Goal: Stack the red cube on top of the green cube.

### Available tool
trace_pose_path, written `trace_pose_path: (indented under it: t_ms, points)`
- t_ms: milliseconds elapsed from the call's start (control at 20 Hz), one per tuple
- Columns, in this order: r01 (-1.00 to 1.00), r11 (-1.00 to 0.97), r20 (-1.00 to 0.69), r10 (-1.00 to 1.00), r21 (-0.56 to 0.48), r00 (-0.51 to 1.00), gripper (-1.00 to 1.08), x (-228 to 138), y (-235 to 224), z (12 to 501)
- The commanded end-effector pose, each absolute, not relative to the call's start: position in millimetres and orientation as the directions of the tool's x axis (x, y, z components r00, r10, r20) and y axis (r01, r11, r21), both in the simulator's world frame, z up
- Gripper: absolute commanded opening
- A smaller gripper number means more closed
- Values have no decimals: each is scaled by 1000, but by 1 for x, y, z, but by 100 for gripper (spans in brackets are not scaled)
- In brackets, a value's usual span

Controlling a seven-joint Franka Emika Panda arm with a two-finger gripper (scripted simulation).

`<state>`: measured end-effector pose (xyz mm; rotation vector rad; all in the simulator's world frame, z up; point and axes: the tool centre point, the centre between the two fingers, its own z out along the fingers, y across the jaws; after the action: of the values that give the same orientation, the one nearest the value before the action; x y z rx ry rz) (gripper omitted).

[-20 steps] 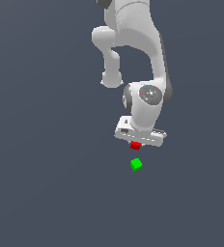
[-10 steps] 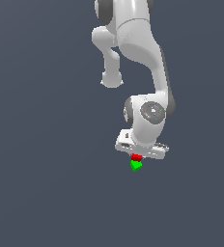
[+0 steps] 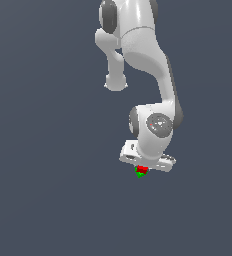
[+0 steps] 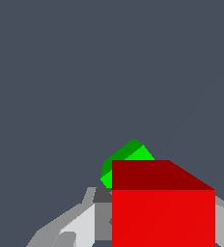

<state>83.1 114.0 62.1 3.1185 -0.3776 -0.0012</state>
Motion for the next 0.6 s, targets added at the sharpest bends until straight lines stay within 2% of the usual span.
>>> trace_pose_path:
  t_ms: [0, 100, 150, 550]
  points:
    - [-239, -971, 0, -239, 0, 971, -100, 86, 114, 62]
    - [-239, -971, 0, -239, 0, 971, -100, 86, 114, 62]
    - [-239, -971, 0, -239, 0, 971, 100, 86, 114, 62]
    - [-239, -971, 0, -239, 0, 971, 100, 86, 114, 62]
